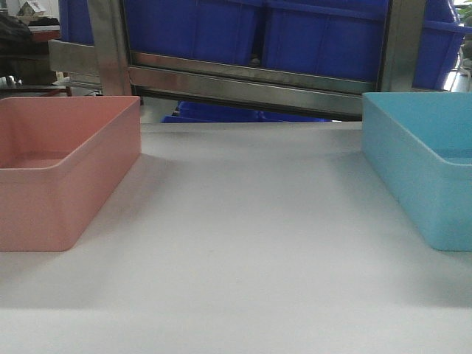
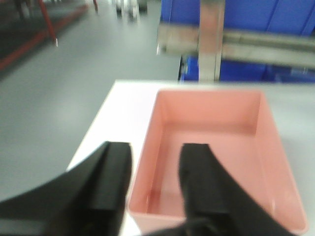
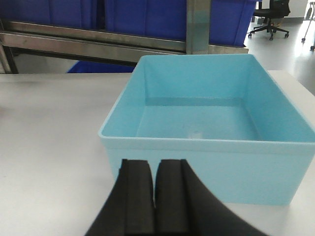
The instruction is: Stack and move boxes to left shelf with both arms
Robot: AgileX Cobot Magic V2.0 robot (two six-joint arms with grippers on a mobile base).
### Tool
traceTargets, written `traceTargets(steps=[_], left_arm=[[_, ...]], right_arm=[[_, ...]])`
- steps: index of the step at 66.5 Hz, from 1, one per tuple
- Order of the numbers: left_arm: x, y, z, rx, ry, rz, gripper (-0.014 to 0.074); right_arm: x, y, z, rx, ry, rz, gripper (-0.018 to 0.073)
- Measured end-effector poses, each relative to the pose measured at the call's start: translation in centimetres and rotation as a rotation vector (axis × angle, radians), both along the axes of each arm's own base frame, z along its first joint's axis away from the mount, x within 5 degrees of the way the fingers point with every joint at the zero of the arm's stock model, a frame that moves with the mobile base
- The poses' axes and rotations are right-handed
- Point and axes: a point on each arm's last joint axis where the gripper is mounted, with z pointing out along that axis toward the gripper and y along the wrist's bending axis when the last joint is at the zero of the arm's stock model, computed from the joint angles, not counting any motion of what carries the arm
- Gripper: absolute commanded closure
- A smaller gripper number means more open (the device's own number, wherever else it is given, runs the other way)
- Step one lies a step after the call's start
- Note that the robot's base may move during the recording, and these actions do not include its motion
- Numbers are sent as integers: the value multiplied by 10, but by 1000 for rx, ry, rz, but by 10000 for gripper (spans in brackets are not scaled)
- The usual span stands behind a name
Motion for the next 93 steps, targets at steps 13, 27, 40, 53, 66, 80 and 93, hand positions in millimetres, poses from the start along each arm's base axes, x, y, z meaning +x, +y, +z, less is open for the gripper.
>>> traceTargets(steps=[13,27,40,53,66,80,93], left_arm=[[66,1,-9,25,262,30,57],[145,12,-15,84,472,59,58],[220,39,-43,-31,644,6,61],[265,72,-90,-135,744,-12,61],[284,80,-141,-160,856,-35,61],[295,81,-181,-198,937,-44,87],[296,81,-186,-197,945,-46,356]], right_arm=[[0,0,0,0,0,0,503],[0,0,0,0,0,0,503],[0,0,0,0,0,0,503],[0,0,0,0,0,0,503],[0,0,0,0,0,0,503],[0,0,0,0,0,0,503],[0,0,0,0,0,0,503]])
